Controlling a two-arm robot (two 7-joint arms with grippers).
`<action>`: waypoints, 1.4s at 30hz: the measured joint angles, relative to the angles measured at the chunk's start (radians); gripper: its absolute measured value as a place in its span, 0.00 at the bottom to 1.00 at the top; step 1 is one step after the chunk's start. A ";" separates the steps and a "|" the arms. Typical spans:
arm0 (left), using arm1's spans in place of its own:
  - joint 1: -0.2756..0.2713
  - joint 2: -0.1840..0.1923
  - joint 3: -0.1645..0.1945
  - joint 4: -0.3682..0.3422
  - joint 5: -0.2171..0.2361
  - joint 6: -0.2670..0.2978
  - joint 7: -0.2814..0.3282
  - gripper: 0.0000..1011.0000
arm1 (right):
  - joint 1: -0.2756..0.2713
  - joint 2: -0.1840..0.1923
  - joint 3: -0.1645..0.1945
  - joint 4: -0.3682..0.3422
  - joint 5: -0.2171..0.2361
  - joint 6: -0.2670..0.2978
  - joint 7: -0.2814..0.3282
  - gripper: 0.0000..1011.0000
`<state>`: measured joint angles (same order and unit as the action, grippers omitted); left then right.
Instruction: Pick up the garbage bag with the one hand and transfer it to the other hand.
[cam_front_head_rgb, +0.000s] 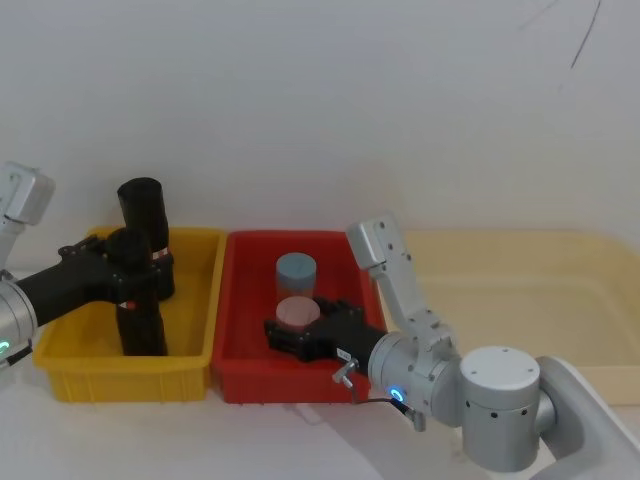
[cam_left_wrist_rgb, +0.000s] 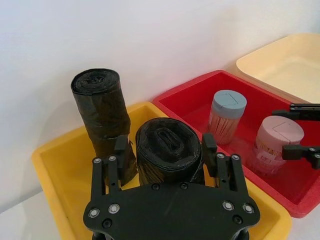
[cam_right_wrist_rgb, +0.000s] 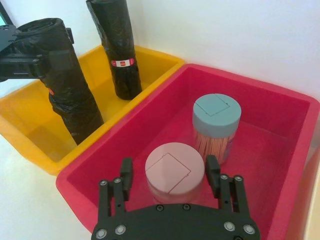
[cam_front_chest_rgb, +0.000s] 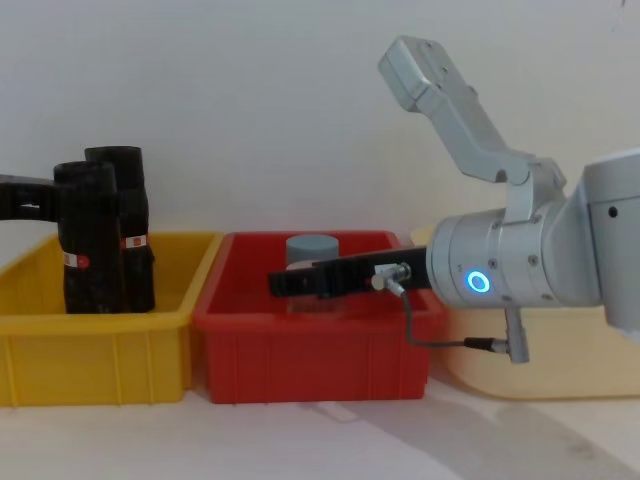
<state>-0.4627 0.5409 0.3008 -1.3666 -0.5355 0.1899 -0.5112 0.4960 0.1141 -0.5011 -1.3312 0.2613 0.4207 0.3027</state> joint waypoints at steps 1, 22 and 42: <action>0.000 0.000 0.000 0.000 0.000 0.000 0.000 0.86 | 0.000 0.000 0.000 0.001 -0.001 -0.002 0.000 0.88; 0.000 0.000 0.000 0.000 0.000 0.000 0.000 0.43 | 0.001 -0.003 -0.003 0.010 -0.009 -0.021 -0.004 0.64; 0.000 0.002 0.000 -0.001 0.000 -0.002 0.000 0.36 | 0.001 -0.004 -0.002 0.011 -0.010 -0.023 -0.001 0.64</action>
<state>-0.4629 0.5428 0.3012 -1.3672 -0.5354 0.1880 -0.5110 0.4975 0.1101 -0.5031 -1.3202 0.2511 0.3975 0.3019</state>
